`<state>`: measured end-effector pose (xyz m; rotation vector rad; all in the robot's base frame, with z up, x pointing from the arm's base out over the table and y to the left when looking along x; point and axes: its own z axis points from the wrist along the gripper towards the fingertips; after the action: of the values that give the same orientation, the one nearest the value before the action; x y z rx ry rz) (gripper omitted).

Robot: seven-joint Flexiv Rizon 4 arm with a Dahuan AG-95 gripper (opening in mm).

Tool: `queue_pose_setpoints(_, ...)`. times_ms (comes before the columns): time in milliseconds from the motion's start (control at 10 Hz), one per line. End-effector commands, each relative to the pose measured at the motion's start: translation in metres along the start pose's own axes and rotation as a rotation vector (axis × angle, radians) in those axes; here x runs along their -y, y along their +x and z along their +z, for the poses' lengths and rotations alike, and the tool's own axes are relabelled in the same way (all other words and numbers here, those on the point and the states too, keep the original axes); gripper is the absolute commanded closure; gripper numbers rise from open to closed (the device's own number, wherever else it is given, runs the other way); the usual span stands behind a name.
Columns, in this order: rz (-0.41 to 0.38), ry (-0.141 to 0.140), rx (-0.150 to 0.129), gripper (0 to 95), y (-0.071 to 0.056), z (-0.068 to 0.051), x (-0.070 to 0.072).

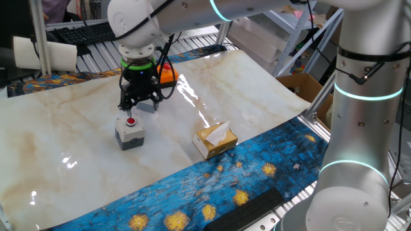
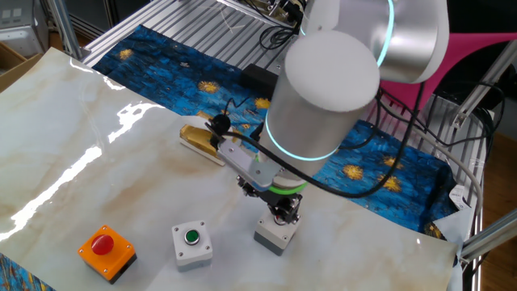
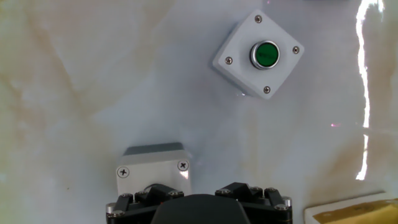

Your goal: Press three buttons from left to right in sequence

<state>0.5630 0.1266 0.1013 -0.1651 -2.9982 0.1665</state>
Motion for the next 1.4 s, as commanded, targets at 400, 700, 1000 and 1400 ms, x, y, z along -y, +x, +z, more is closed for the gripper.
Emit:
queue_pose_setpoints(400, 0.049, -0.028, 0.002, 19.0, -0.0002, 0.0012, -0.0006)
queue_pose_setpoints(700, 0.095, -0.112, 0.008, 19.0, 0.0004, 0.0011, -0.0011)
queue_pose_setpoints(1000, 0.088, -0.119, 0.032, 19.0, 0.0005, 0.0012, -0.0013)
queue_pose_setpoints(1400, 0.088, -0.121, 0.037, 19.0, 0.0006, 0.0013, -0.0015)
